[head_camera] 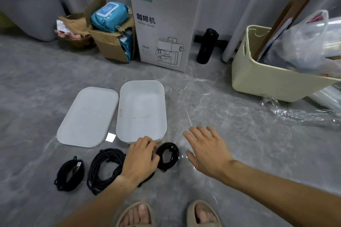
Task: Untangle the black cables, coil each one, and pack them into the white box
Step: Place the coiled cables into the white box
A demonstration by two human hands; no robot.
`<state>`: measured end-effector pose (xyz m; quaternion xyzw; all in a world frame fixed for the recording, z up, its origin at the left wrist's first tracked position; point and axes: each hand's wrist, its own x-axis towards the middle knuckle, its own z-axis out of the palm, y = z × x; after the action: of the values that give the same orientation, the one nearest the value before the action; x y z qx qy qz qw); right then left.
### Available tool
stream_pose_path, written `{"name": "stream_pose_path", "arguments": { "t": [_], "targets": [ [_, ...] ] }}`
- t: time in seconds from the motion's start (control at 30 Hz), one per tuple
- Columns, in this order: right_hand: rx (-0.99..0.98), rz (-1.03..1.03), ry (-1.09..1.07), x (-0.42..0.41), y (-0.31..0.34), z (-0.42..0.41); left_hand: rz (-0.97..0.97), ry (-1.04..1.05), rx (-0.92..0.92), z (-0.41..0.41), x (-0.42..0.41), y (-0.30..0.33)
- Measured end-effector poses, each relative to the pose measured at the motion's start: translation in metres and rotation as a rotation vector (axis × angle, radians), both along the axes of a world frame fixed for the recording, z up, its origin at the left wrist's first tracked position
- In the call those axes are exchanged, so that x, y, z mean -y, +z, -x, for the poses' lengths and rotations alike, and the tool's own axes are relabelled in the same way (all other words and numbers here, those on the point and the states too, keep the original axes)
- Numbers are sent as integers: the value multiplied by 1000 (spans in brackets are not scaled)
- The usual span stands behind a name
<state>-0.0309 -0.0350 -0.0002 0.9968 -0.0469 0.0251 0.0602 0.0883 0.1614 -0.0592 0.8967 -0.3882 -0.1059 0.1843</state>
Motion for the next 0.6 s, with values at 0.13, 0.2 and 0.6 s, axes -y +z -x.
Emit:
{"name": "stream_pose_path", "arguments": {
  "t": [0.13, 0.2, 0.6],
  "targets": [
    [-9, -8, -8, -6, 3, -13, -175, -29, 25, -14, -20, 9],
    [-18, -2, -9, -8, 5, -17, -241, -42, 2, -14, -28, 12],
    [-162, -27, 1, -25, -3, -23, -631, -261, 18, -7, -34, 4]
  ]
}}
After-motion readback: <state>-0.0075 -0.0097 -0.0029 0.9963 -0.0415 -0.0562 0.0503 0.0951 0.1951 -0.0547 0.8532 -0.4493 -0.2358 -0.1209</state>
